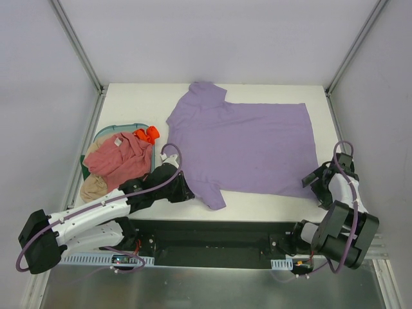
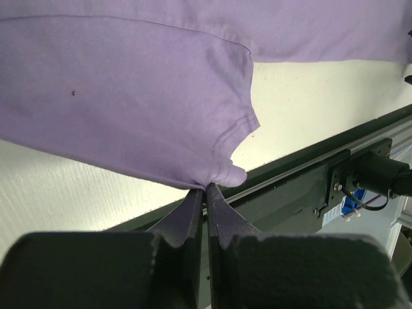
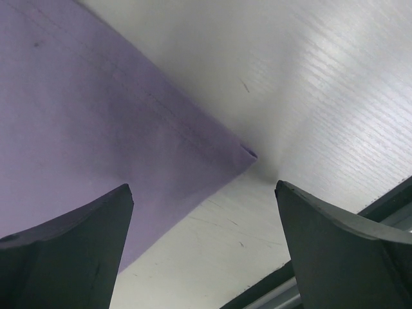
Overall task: Fold and stack the t-shirts
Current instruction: Grap the side of the flattened tshirt closest away from the robot with both arms
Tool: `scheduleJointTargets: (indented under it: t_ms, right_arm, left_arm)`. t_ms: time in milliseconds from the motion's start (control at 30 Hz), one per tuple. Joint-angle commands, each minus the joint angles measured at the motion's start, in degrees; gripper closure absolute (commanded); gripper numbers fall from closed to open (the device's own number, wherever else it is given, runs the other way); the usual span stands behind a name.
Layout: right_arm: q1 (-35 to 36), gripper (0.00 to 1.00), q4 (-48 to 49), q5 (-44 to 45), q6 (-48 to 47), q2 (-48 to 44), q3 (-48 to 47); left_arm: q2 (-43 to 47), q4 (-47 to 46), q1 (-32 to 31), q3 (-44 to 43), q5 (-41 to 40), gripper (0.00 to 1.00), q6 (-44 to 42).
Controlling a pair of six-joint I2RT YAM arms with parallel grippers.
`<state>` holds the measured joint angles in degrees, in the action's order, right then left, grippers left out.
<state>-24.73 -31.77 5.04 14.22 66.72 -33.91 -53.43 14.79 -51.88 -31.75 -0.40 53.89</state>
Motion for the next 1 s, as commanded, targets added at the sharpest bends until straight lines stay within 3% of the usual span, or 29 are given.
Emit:
scheduleJointTargets:
  t_ms: [0, 500, 600, 733, 867, 967]
  right_arm:
    - [-0.49, 0.06, 3.55, -1.08, 1.77, 3.50, -2.65]
    - [-0.49, 0.34, 8.65, -4.42, 2.31, 10.36, -3.35]
    - [-0.41, 0.47, 9.09, -7.06, 2.04, 11.59, -3.53]
    - [-0.41, 0.78, 8.48, -7.23, 1.43, 11.77, -3.97]
    - [-0.41, 0.99, 8.21, -8.81, 0.72, 10.63, -4.41]
    - [-0.23, 0.99, 7.43, -10.49, -0.06, 9.22, -5.02]
  left_arm:
    - [-0.27, -1.52, 0.99, -0.77, 0.32, 1.00, -0.80]
    - [0.08, -1.51, 1.69, 0.19, 0.05, 1.00, 0.08]
    - [-0.01, -1.51, 2.04, 0.28, -0.04, 1.00, -0.01]
    - [-0.01, -1.60, 2.66, 0.02, -0.47, 1.00, -0.45]
    - [-0.10, -1.60, 3.97, -0.68, -0.21, 1.00, -1.33]
    - [-0.27, -1.60, 5.12, -1.56, 0.14, 1.00, -2.03]
